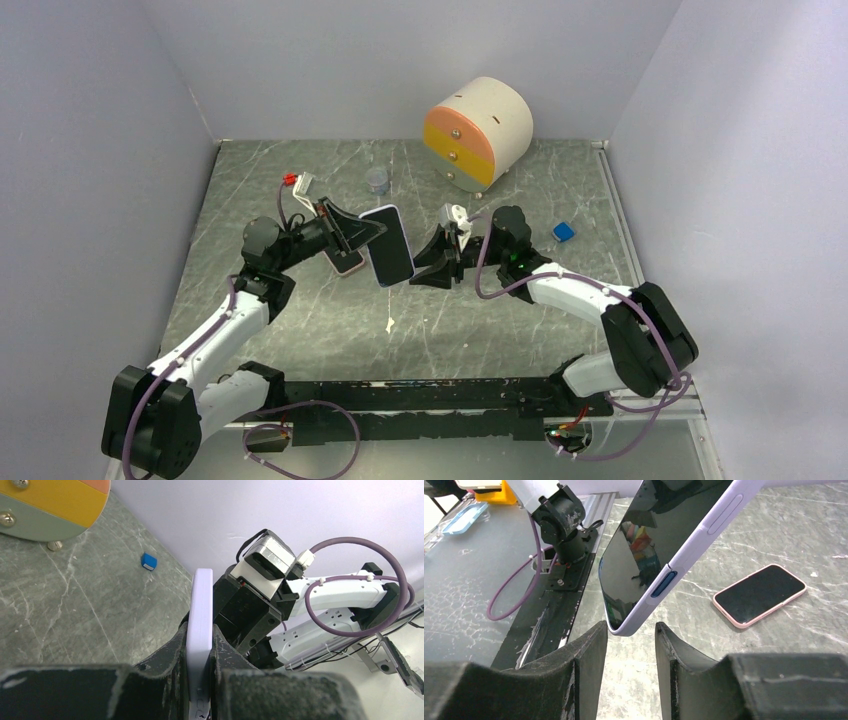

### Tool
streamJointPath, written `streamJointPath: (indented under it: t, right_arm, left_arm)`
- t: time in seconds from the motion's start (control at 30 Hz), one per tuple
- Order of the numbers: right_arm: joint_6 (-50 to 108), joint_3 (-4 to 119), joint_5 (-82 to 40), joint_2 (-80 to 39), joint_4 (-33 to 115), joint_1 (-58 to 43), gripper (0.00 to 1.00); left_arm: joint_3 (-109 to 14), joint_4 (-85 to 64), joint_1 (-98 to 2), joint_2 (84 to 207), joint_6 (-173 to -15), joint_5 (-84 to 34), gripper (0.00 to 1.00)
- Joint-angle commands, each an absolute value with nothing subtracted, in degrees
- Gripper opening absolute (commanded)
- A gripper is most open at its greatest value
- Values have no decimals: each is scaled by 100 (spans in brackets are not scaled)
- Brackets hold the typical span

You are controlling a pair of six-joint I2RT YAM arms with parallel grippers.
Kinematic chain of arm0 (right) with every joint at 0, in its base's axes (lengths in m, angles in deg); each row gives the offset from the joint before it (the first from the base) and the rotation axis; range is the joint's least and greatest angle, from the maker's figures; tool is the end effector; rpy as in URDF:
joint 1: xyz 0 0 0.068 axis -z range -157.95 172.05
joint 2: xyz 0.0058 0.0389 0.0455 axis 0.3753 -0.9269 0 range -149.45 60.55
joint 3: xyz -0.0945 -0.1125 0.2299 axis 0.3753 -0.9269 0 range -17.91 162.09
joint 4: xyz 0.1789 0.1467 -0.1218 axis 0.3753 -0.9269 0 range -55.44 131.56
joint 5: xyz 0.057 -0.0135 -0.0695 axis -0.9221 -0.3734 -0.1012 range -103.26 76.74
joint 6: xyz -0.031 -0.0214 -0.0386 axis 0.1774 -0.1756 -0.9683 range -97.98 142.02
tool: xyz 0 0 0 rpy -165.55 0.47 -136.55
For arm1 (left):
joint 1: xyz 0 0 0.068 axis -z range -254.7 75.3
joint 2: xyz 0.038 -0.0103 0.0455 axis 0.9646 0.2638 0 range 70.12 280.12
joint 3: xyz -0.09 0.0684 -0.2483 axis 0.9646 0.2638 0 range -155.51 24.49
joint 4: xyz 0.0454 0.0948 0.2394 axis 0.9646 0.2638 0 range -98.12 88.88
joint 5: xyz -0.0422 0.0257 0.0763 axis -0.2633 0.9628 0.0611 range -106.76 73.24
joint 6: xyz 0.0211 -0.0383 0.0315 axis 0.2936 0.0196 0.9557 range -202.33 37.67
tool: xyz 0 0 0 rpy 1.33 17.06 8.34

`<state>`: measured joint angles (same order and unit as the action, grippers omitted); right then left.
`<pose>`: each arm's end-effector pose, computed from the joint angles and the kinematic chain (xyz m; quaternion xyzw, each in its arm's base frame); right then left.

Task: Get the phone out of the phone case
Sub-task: Remove the phone case from the phone.

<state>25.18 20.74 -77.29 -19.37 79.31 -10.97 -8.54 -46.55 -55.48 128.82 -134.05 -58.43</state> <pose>0.2232 0.1832 0.2515 -0.5101 0.5033 0.5474 0.4323 0.2071 -0.0972 0.3092 0.1036 0.6377 -0.6045 0.4659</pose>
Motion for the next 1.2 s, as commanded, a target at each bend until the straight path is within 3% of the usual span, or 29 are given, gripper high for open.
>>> streamJointPath:
  t: [0.0, 0.4, 0.7, 0.9, 1.17]
  right_arm:
    - [2601, 2322, -7864, -1941, 8162, -1072, 43]
    - [2941, 2243, -7909, -1900, 8643, -1065, 40]
    - [2544, 2240, -7991, -1874, 8318, -1066, 22]
    - [1794, 2008, -8100, -1716, 8340, -1073, 3]
    - [1077, 2004, -8211, -1688, 8223, -1101, 0]
  left_arm:
    - [-943, -5199, -5528, 12767, -13430, -5795, 3]
    - [-917, -5035, -5532, 12682, -13346, -5798, 2]
    - [-1033, -4570, -5530, 12631, -13375, -5677, 2]
    - [-1319, -3995, -5537, 12709, -13448, -5620, 2]
    - [-1427, -4069, -5537, 13152, -14023, -5814, 2]
